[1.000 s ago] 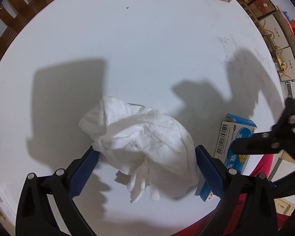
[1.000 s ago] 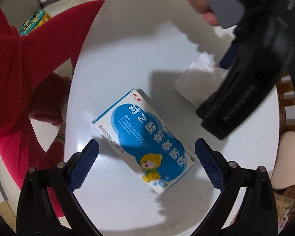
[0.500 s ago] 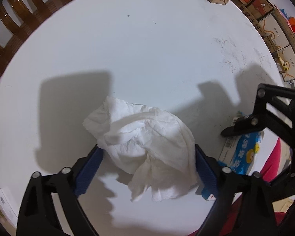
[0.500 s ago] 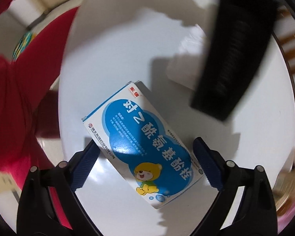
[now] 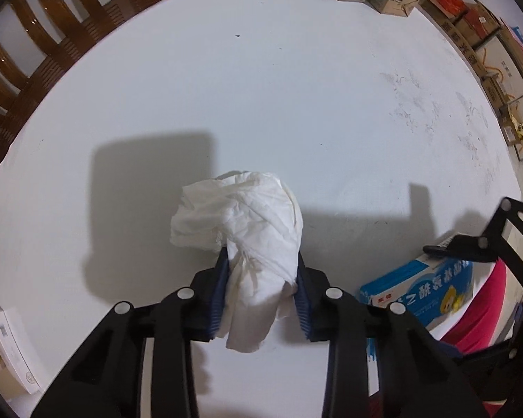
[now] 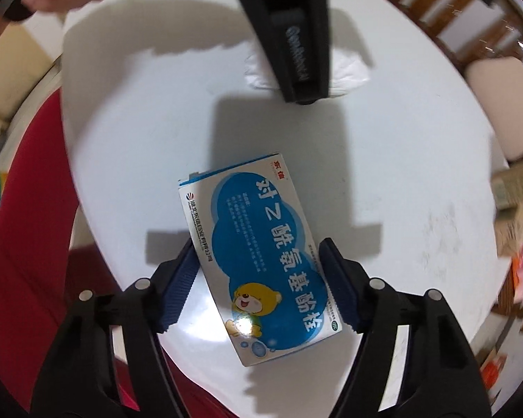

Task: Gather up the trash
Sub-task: 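Grasp the white tissue with the left tool while the right tool grasps the blue medicine box, then lift the tissue and medicine box and carry both over the trash bag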

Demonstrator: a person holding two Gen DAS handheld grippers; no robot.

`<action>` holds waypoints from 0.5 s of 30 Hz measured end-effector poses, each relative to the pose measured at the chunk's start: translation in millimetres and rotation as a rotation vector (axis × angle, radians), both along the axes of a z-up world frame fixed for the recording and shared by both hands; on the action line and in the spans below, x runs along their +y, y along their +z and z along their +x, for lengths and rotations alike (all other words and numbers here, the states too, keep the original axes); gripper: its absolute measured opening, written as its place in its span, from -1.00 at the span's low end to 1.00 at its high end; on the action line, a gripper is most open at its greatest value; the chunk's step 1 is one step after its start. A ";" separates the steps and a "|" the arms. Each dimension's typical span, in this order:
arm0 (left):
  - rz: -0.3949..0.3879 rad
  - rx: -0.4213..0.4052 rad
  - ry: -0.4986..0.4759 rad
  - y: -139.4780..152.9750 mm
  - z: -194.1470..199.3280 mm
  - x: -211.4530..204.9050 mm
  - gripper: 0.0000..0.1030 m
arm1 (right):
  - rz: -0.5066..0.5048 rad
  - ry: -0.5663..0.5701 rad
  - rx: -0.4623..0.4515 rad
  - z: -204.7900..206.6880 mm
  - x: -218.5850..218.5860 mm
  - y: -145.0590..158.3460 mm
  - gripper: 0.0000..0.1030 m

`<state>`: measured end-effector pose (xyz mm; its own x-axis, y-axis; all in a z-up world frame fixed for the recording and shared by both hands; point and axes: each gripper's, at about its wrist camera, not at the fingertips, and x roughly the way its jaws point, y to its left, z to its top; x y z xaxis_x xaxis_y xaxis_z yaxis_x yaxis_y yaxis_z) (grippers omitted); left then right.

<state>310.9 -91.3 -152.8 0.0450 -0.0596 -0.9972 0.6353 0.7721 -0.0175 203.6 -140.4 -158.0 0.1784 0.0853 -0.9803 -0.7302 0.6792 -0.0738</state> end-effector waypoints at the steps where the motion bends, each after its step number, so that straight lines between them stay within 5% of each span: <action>1: -0.003 -0.004 0.015 0.1 -1.9 1.6 -0.38 | -0.002 -0.070 -0.023 0.6 -2.4 0.3 0.32; 10: -0.003 -0.003 0.092 5.6 -12.5 19.1 -0.55 | 0.091 -0.312 -0.028 10.1 -24.9 5.6 0.30; 15: -0.021 -0.035 0.112 16.2 -36.1 32.6 -0.57 | 0.108 -0.375 -0.107 11.5 -42.3 29.5 0.30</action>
